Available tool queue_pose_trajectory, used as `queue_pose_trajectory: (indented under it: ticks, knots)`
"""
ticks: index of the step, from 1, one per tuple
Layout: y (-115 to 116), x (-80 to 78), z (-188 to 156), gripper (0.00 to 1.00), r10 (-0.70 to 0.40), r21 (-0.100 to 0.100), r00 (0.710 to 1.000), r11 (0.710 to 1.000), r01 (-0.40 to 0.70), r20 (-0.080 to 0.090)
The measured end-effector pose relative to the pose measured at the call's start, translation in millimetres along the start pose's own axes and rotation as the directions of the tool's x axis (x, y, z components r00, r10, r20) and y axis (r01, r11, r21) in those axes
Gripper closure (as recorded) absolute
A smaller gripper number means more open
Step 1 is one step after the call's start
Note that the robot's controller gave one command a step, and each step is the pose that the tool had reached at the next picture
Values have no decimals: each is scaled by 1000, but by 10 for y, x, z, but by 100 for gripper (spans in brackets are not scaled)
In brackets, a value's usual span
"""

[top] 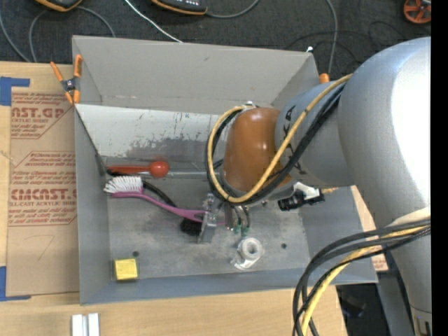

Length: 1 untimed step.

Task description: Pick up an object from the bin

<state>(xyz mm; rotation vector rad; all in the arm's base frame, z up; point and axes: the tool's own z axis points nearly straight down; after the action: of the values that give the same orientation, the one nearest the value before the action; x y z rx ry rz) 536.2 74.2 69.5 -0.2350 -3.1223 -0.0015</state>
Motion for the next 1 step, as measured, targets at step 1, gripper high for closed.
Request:
queue_pose_trajectory:
  ticks: [1]
  knots:
    - [2, 4, -26, 100, 0, 0, 1000, 1000, 0, 0]
